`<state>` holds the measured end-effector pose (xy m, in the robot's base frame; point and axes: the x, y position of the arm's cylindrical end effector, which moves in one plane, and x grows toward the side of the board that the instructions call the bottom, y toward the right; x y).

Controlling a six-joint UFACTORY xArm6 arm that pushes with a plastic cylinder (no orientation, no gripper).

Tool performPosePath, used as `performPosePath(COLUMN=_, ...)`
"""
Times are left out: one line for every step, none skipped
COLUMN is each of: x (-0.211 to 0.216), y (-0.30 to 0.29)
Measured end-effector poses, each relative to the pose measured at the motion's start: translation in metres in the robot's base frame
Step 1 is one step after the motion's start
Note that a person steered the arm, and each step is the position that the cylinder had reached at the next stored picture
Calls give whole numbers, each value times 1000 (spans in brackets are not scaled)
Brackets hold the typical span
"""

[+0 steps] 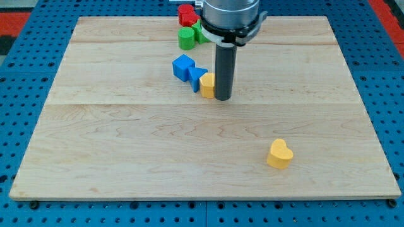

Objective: Push the yellow heart closer to yellow hexagon

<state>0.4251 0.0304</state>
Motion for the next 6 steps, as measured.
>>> performPosePath(x=24, y=40)
performPosePath(x=30, y=91)
performPosePath(x=63, y=136)
performPosePath(x=129, y=194)
performPosePath(x=183, y=169)
performPosePath(x=171, y=136)
